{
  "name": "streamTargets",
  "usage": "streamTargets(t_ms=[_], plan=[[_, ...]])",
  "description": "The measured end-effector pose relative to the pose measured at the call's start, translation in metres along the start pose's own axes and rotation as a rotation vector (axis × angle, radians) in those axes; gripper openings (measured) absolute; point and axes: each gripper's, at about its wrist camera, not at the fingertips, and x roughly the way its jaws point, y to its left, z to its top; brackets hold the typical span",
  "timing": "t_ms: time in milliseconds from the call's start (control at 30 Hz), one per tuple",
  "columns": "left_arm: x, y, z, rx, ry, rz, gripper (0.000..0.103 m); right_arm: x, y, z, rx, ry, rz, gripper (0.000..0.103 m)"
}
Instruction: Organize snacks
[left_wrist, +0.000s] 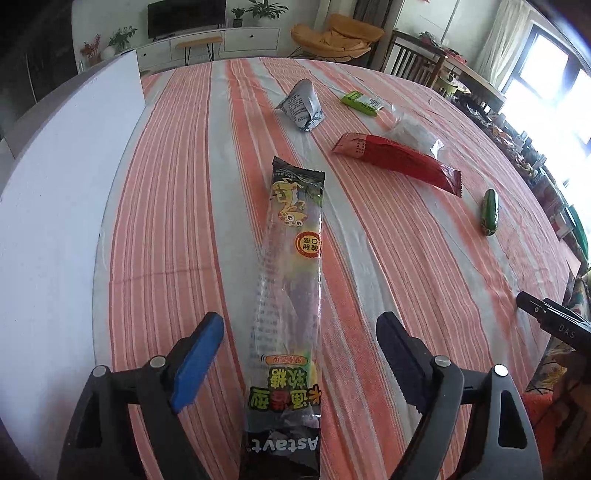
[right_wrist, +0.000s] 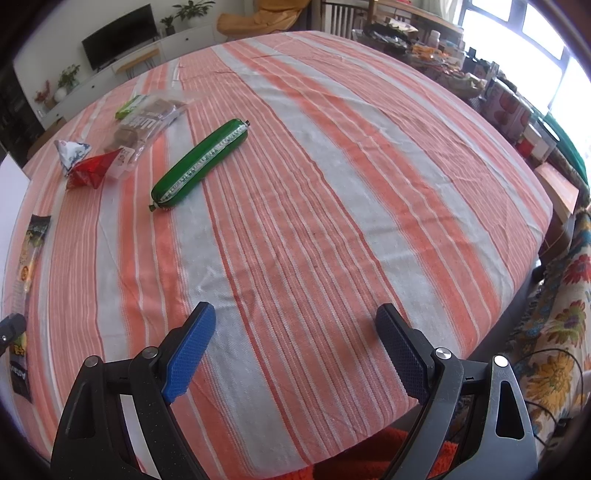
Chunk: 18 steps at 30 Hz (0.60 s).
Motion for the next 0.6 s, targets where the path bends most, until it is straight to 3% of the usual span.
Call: streamTargets(t_ms=[200, 300, 433, 600], plan=[[0.024, -0.018, 0.016, 0.111, -0.024, 0.124, 0.095, 0.000, -0.001, -0.001, 0.004, 0.000, -0.002, 0.091], [0.029, -0.009, 0.019, 0.059, -0.039, 0.128, 0.103, 0.000, -0.001, -0.001, 0.004, 0.000, -0.001, 0.091], [0.026, -0.005, 0.012, 0.058, -0.103, 0.129, 0.103, 0.000, -0.001, -0.001, 0.004, 0.000, -0.001, 0.091], [0.026, -0.005, 0.011, 0.056, -0.113, 0.130, 0.103, 0.000, -0.001, -0.001, 0.004, 0.000, -0.001, 0.091]])
